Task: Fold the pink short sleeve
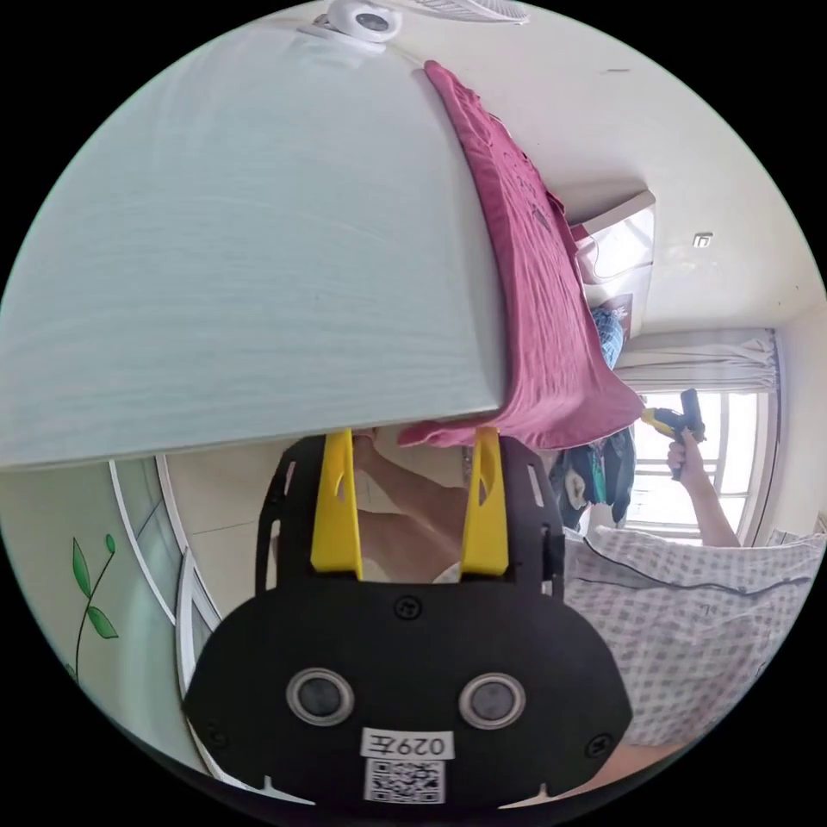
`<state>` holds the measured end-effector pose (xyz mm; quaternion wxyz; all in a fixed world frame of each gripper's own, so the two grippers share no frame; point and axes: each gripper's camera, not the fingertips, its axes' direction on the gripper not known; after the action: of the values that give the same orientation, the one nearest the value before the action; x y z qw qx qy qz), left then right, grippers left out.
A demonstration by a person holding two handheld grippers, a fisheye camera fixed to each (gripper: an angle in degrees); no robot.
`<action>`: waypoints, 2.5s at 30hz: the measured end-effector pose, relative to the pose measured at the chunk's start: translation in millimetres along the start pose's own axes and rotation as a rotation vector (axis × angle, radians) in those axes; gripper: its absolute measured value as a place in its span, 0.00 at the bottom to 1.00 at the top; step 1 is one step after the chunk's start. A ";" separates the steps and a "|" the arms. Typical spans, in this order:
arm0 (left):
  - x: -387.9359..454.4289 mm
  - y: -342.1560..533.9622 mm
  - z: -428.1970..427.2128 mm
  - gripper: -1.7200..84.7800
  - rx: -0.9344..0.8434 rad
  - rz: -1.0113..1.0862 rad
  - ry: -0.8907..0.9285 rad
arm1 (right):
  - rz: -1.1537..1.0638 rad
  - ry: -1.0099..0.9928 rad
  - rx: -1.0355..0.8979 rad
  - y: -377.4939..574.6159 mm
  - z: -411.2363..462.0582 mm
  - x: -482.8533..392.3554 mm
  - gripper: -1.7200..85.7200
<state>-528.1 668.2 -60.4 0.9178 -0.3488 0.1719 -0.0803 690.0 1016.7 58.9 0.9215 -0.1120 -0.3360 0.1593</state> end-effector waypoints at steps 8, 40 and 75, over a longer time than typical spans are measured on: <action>-2.3 19.8 -1.4 0.02 -0.009 0.001 0.247 | -0.022 -0.083 0.011 16.4 -1.2 -14.1 0.03; -8.2 38.3 4.3 0.02 -0.042 0.104 0.298 | 0.111 -0.315 0.173 98.1 -35.8 0.4 0.03; -50.3 46.2 -44.7 0.01 -0.038 0.049 0.271 | 0.130 -0.376 0.173 81.9 -44.6 29.0 0.03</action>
<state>-590.1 688.6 -109.4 0.8810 -0.3479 0.3043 -0.1010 722.4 1098.6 16.8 0.8365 -0.0223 -0.4792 0.2649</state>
